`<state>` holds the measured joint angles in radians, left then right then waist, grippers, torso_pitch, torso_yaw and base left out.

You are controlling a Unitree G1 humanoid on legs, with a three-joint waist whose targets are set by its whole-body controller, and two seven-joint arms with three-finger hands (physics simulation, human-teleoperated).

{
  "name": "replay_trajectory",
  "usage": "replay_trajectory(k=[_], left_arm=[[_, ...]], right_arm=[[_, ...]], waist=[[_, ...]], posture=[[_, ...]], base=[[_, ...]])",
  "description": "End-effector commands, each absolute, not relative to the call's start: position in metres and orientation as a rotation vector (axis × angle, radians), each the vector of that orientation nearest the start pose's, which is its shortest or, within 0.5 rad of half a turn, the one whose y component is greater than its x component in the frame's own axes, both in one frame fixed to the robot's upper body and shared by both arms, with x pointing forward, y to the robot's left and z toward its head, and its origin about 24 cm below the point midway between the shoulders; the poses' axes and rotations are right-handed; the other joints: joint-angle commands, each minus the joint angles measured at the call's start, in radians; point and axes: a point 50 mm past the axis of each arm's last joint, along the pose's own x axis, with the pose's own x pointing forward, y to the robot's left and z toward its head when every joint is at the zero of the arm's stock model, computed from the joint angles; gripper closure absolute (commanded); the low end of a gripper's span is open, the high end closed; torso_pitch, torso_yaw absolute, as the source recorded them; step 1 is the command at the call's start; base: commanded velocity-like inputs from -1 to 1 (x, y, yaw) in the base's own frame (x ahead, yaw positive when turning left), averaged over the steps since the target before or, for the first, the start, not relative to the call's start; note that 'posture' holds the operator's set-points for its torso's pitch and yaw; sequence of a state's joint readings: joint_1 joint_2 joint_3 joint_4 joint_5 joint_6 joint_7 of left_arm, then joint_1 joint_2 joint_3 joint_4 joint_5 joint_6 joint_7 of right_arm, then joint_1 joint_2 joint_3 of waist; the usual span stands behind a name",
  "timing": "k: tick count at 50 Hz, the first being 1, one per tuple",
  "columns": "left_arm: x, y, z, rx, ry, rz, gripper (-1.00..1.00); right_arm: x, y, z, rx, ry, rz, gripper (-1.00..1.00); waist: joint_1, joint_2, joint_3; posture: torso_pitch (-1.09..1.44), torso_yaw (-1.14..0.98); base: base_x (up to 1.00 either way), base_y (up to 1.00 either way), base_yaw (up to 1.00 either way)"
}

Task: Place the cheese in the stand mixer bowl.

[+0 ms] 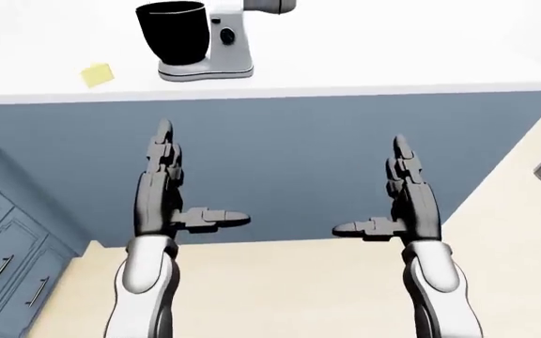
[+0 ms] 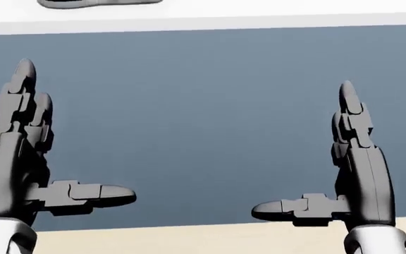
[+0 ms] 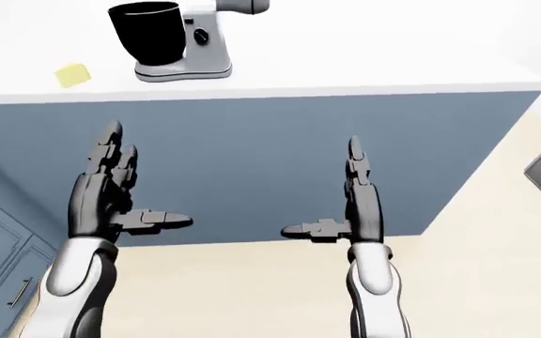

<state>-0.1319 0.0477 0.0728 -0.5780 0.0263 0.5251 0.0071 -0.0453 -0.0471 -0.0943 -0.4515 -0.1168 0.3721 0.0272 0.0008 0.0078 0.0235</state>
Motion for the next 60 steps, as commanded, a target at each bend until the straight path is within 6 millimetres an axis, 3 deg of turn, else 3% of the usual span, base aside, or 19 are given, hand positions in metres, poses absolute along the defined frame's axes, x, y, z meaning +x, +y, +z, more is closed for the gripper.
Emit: replay_trajectory(k=[1,7,11,16,19,20,23,29,32,34,35,36,37,39,49,54,56,58,60], left_arm=[[0.2469,0.1634,0.1717,0.071,-0.281,0.062,-1.00],[0.2465,0.1635,0.1708,0.068,-0.278,0.060,-1.00],[0.2448,0.1642,0.1736,0.067,-0.284,0.061,-1.00],[0.2441,0.1646,0.1741,0.069,-0.286,0.062,-1.00],[0.2446,0.1651,0.1731,0.071,-0.285,0.064,-1.00],[0.2445,0.1650,0.1745,0.070,-0.285,0.064,-1.00],[0.2432,0.1666,0.1732,0.069,-0.288,0.068,-1.00],[0.2431,0.1680,0.1746,0.071,-0.290,0.073,-1.00],[0.2426,0.1677,0.1743,0.072,-0.290,0.073,-1.00],[0.2424,0.1678,0.1721,0.073,-0.290,0.072,-1.00],[0.2421,0.1679,0.1725,0.072,-0.290,0.073,-1.00],[0.2422,0.1679,0.1730,0.073,-0.291,0.073,-1.00],[0.2421,0.1678,0.1717,0.074,-0.290,0.073,-1.00],[0.2419,0.1679,0.1718,0.074,-0.290,0.074,-1.00],[0.2417,0.1677,0.1727,0.077,-0.291,0.076,-1.00],[0.2420,0.1677,0.1720,0.079,-0.291,0.076,-1.00],[0.2420,0.1678,0.1721,0.079,-0.291,0.076,-1.00],[0.2417,0.1677,0.1718,0.080,-0.291,0.076,-1.00],[0.2417,0.1674,0.1713,0.081,-0.289,0.076,-1.00]], right_arm=[[0.2466,-0.1750,0.1406,-0.161,-0.222,-0.104,-1.00],[0.2479,-0.1737,0.1400,-0.164,-0.223,-0.103,-1.00],[0.2490,-0.1734,0.1406,-0.165,-0.222,-0.101,-1.00],[0.2496,-0.1729,0.1403,-0.167,-0.221,-0.099,-1.00],[0.2502,-0.1722,0.1399,-0.167,-0.221,-0.096,-1.00],[0.2509,-0.1722,0.1388,-0.166,-0.219,-0.094,-1.00],[0.2509,-0.1711,0.1396,-0.167,-0.220,-0.092,-1.00],[0.2504,-0.1698,0.1406,-0.164,-0.226,-0.090,-1.00],[0.2507,-0.1694,0.1401,-0.165,-0.225,-0.088,-1.00],[0.2508,-0.1692,0.1397,-0.162,-0.228,-0.087,-1.00],[0.2511,-0.1695,0.1395,-0.161,-0.228,-0.088,-1.00],[0.2513,-0.1696,0.1393,-0.160,-0.228,-0.088,-1.00],[0.2522,-0.1691,0.1382,-0.170,-0.221,-0.089,-1.00],[0.2526,-0.1693,0.1378,-0.175,-0.215,-0.092,-1.00],[0.2523,-0.1692,0.1382,-0.180,-0.216,-0.096,-1.00],[0.2523,-0.1686,0.1374,-0.178,-0.216,-0.094,-1.00],[0.2524,-0.1684,0.1372,-0.177,-0.215,-0.093,-1.00],[0.2523,-0.1682,0.1369,-0.178,-0.215,-0.092,-1.00],[0.2525,-0.1678,0.1367,-0.177,-0.215,-0.091,-1.00]], waist=[[0.000,-0.002,-0.015],[-0.002,0.036,-0.004],[-0.004,0.025,-0.007],[-0.006,-0.022,-0.003],[-0.003,-0.073,-0.006],[-0.013,-0.035,-0.007],[-0.008,-0.056,-0.014],[-0.006,-0.021,-0.002],[-0.012,0.030,-0.008],[-0.008,0.113,-0.031],[-0.003,0.048,-0.010],[-0.008,0.063,-0.005],[-0.001,0.049,-0.011],[0.000,0.060,-0.019],[0.007,0.005,-0.014],[0.004,-0.036,-0.011],[0.001,-0.076,-0.018],[-0.008,-0.052,-0.011],[-0.005,-0.064,-0.011]], posture=[[0.00,0.00],[0.00,0.00],[0.00,0.00],[0.00,0.00],[0.00,0.00],[0.00,0.00],[0.00,0.00],[0.00,0.00],[0.00,0.00],[0.00,0.00],[0.00,0.00],[0.00,0.00],[0.00,0.00],[0.00,0.00],[0.00,0.00],[0.00,0.00],[0.00,0.00],[0.00,0.00],[0.00,0.00]], base=[[0.00,0.18,0.00],[0.00,0.18,0.00],[0.00,0.18,0.00],[0.00,0.18,0.00],[0.00,0.18,0.00],[0.00,0.16,0.00],[0.00,0.18,0.00],[0.00,0.28,0.00],[0.00,0.37,0.00],[0.00,0.37,0.00],[0.00,0.36,0.00],[0.00,0.37,0.00],[0.00,0.09,0.00],[0.00,0.05,0.00],[0.00,0.06,0.00],[0.00,0.11,0.00],[0.00,0.11,0.00],[0.00,0.11,0.00],[0.00,0.11,0.00]])
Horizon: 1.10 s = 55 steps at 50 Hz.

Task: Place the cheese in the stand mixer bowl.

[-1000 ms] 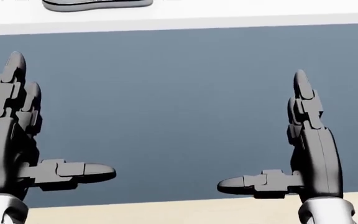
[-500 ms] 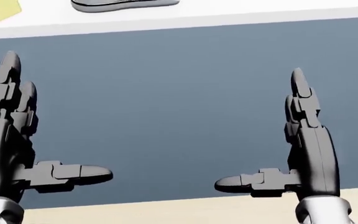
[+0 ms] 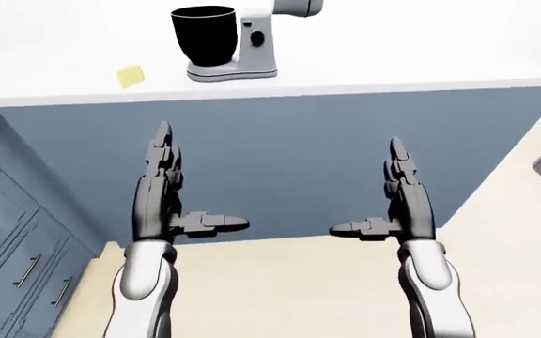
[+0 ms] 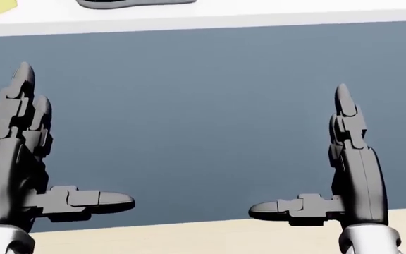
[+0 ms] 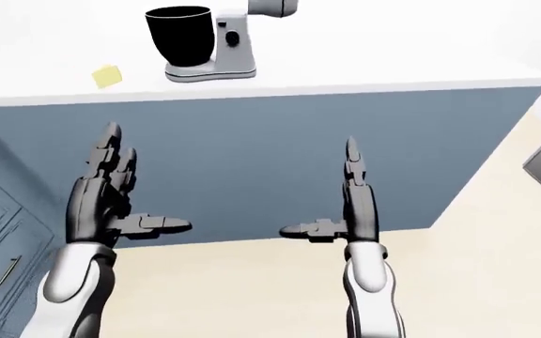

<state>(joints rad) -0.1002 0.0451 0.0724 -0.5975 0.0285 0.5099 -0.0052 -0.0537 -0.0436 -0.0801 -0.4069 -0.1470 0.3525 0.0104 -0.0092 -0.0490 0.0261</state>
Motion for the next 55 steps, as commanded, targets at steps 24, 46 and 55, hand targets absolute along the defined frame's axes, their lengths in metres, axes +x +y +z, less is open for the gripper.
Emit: replay_trajectory(k=[24,46,55], left_arm=[[0.2419,0.1684,0.1712,0.082,-0.290,0.078,-1.00],[0.2411,0.1686,0.1722,0.090,-0.293,0.082,-1.00],[0.2390,0.1666,0.1770,0.093,-0.299,0.079,-1.00]], right_arm=[[0.2549,-0.1659,0.1346,-0.179,-0.208,-0.086,-1.00],[0.2564,-0.1646,0.1359,-0.182,-0.208,-0.081,-1.00],[0.2563,-0.1645,0.1376,-0.183,-0.209,-0.080,-1.00]], waist=[[0.012,0.023,-0.007],[0.009,0.094,-0.017],[0.006,-0.036,-0.020]], posture=[[0.00,0.00],[0.00,0.00],[0.00,0.00]], base=[[0.00,0.11,0.00],[0.00,0.19,0.00],[0.00,0.21,0.00]])
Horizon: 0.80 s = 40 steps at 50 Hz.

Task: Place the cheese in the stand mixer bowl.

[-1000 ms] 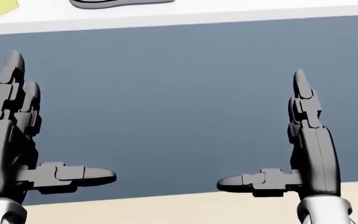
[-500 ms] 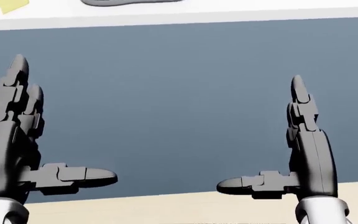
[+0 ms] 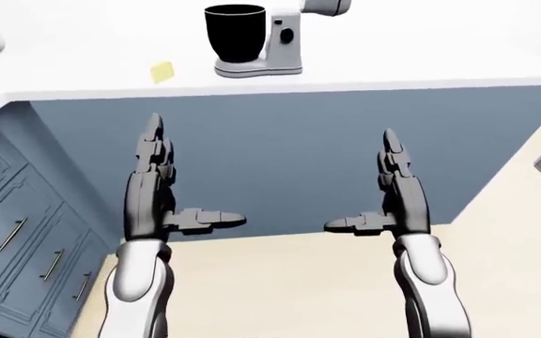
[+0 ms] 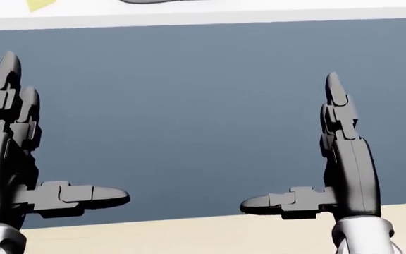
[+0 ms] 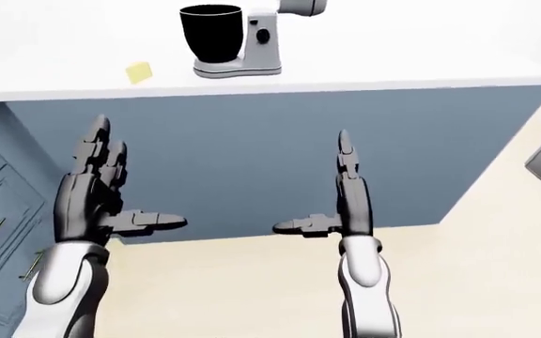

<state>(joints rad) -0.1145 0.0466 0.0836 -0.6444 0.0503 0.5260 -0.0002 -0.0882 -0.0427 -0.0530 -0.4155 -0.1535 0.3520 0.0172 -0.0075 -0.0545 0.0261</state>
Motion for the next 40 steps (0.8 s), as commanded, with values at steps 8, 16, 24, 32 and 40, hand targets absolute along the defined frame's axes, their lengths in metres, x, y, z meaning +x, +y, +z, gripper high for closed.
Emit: replay_trajectory(k=[8,16,24,32,40], left_arm=[[0.2386,0.1677,0.1780,0.096,-0.301,0.082,-1.00],[0.2400,0.1692,0.1773,0.097,-0.299,0.087,-1.00],[0.2394,0.1691,0.1725,0.096,-0.295,0.087,-1.00],[0.2381,0.1705,0.1721,0.094,-0.294,0.091,-1.00],[0.2368,0.1713,0.1718,0.092,-0.294,0.092,-1.00]], right_arm=[[0.2560,-0.1640,0.1378,-0.181,-0.210,-0.078,-1.00],[0.2563,-0.1637,0.1371,-0.181,-0.210,-0.075,-1.00],[0.2568,-0.1611,0.1357,-0.164,-0.223,-0.055,-1.00],[0.2574,-0.1598,0.1345,-0.169,-0.220,-0.052,-1.00],[0.2582,-0.1589,0.1347,-0.172,-0.220,-0.049,-1.00]], waist=[[0.001,0.035,-0.005],[0.008,0.118,-0.009],[0.016,0.047,0.002],[0.014,0.041,0.002],[0.016,0.118,0.002]], posture=[[0.00,0.00],[0.00,0.00],[0.00,0.00],[0.00,0.00],[0.00,0.00]], base=[[0.00,0.22,0.00],[0.00,0.22,0.00],[0.00,0.11,0.00],[0.08,0.00,0.00],[0.11,0.00,0.00]])
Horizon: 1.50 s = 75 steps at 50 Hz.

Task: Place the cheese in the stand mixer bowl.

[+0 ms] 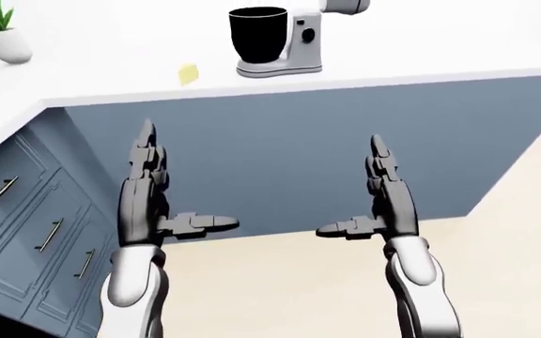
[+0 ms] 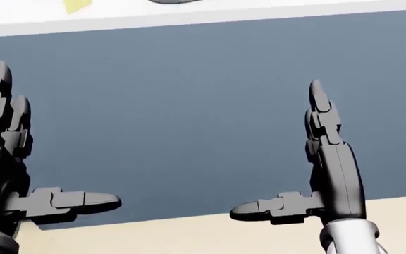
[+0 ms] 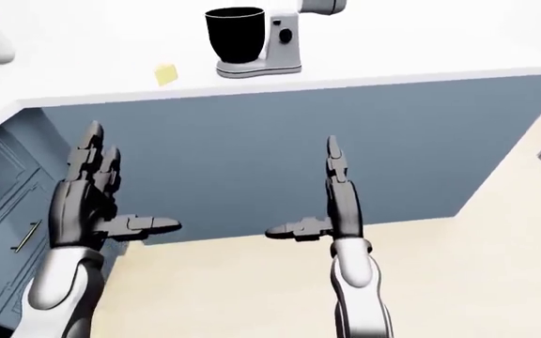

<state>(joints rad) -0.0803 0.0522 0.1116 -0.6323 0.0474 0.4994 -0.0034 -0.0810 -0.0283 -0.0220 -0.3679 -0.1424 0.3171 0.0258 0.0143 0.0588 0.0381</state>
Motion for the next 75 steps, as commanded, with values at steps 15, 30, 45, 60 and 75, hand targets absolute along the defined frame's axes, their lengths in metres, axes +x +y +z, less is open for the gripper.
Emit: replay_trajectory(k=[15,30,45,60,75], left_arm=[[0.2363,0.1720,0.1708,0.092,-0.294,0.095,-1.00],[0.2372,0.1729,0.1704,0.092,-0.293,0.097,-1.00],[0.2357,0.1733,0.1695,0.092,-0.292,0.099,-1.00],[0.2344,0.1725,0.1692,0.095,-0.292,0.098,-1.00],[0.2344,0.1732,0.1686,0.094,-0.290,0.099,-1.00]], right_arm=[[0.2582,-0.1581,0.1340,-0.172,-0.220,-0.048,-1.00],[0.2585,-0.1576,0.1339,-0.173,-0.222,-0.047,-1.00],[0.2578,-0.1574,0.1342,-0.172,-0.224,-0.046,-1.00],[0.2578,-0.1574,0.1329,-0.169,-0.224,-0.045,-1.00],[0.2585,-0.1564,0.1342,-0.170,-0.227,-0.044,-1.00]], waist=[[-0.013,-0.084,-0.011],[-0.006,-0.043,-0.011],[-0.019,-0.016,-0.007],[-0.004,-0.136,-0.024],[-0.013,0.012,-0.012]], posture=[[0.00,0.00],[0.00,0.00],[0.00,0.00],[0.00,0.00],[0.00,0.00]], base=[[0.12,0.00,0.00],[0.12,0.00,0.00],[0.11,0.00,0.00],[0.12,0.00,0.00],[0.12,0.00,0.00]])
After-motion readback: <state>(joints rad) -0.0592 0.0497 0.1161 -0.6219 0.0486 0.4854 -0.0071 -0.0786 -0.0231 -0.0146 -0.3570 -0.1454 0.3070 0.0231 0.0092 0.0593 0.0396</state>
